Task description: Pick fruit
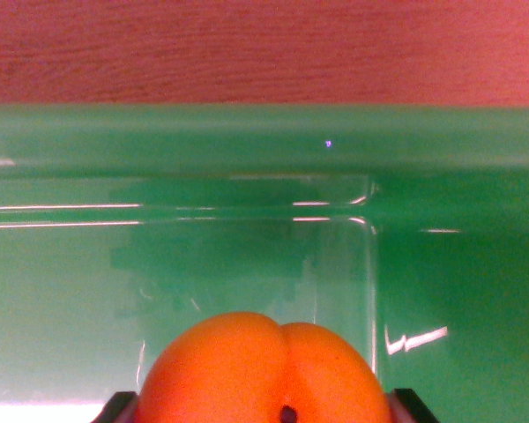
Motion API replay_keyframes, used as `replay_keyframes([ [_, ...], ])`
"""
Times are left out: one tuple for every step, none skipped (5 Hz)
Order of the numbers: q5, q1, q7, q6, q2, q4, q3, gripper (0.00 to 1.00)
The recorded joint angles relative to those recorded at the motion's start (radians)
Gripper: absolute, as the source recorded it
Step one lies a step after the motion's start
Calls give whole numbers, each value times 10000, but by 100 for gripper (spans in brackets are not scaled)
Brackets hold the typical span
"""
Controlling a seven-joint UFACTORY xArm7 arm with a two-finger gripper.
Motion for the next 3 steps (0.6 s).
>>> replay_keyframes([
  [2, 8, -38, 424, -167, 259, 0, 100],
  [2, 8, -38, 424, -167, 259, 0, 100],
  [4, 17, -79, 887, -348, 542, 0, 100],
])
